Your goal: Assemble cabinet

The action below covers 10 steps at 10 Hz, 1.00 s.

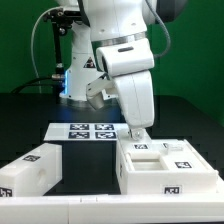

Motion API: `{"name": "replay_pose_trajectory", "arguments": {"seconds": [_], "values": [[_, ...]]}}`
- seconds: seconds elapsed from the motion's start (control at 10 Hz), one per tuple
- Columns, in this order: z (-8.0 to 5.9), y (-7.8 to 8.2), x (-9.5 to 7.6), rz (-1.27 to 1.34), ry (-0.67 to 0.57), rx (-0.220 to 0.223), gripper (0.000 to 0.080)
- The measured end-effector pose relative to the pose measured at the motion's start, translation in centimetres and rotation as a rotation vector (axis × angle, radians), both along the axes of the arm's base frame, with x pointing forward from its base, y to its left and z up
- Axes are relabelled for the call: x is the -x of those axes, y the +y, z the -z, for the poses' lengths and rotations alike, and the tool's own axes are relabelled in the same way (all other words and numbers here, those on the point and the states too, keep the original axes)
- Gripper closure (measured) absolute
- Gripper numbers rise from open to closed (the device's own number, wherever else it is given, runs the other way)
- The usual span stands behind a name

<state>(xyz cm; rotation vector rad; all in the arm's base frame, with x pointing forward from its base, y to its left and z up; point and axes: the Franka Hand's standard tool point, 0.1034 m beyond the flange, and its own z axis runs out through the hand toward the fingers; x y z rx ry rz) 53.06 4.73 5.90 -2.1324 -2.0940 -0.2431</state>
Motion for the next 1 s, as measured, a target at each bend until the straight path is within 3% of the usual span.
{"name": "replay_pose_trajectory", "arguments": {"seconds": [0.2,0.7,1.0], "values": [[-0.1,0.2,-2.1,-0.01,-0.007,-0.01,0.0734],[-0.1,0.2,-2.2,-0.003,-0.005,-0.011,0.0734],[0.0,0.3,-4.8,0.002,-0.009,-0.032,0.0734]]}}
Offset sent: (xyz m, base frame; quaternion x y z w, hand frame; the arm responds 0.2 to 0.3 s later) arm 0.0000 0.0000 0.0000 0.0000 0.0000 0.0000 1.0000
